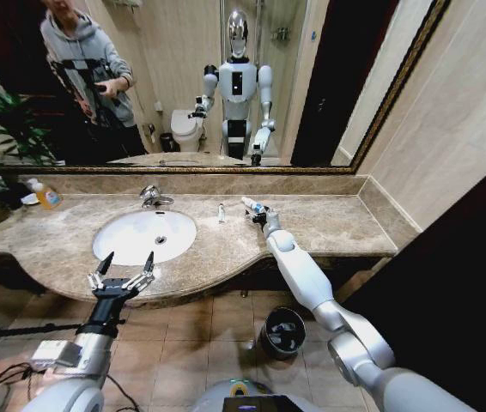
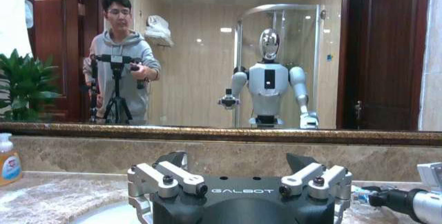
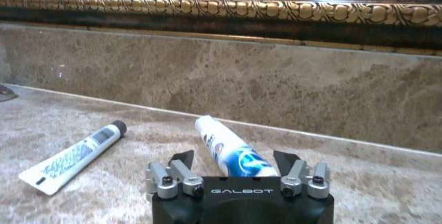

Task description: Pick up the trash from the sink and place it in the trash bin.

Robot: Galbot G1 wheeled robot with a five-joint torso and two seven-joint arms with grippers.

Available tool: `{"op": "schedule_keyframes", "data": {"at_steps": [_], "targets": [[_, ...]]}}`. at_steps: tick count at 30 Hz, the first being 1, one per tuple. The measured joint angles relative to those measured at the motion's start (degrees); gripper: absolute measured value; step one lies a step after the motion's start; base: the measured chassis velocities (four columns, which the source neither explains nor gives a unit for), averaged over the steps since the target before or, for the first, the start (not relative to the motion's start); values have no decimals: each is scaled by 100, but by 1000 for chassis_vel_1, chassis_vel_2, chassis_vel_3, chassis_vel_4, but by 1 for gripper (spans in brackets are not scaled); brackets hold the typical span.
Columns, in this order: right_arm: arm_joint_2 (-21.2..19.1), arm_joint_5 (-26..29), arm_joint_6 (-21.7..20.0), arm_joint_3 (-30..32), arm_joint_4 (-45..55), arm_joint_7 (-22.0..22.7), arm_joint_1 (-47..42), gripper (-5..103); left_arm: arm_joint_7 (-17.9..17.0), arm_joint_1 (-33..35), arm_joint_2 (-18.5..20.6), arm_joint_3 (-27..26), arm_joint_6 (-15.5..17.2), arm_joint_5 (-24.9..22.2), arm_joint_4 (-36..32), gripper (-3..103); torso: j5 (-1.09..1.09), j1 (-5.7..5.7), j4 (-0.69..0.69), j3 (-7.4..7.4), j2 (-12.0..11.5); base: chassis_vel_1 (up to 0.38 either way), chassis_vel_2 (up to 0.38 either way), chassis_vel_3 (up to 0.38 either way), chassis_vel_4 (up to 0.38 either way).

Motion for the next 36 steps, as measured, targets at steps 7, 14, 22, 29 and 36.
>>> {"op": "schedule_keyframes", "data": {"at_steps": [7,14,22,29,36], "targets": [[-5,15,10,-18,-42,-73,-8,58,0,0,0,0,0,0,0,100,1,0,0,0,0,0,0,0,0],[-88,14,46,-5,136,-108,-200,30,0,0,0,0,0,0,0,100,1,0,0,0,0,0,0,0,0],[-211,12,51,79,438,-115,-372,28,0,0,0,0,0,0,0,100,2,0,0,1,0,0,0,0,0],[-746,119,46,375,1646,102,-962,28,0,0,0,0,0,0,0,100,1,0,-1,0,0,0,0,0,0],[-1380,473,-227,939,3539,542,-2307,28,0,0,0,0,0,0,0,100,2,0,-2,0,0,0,0,0,0]]}}
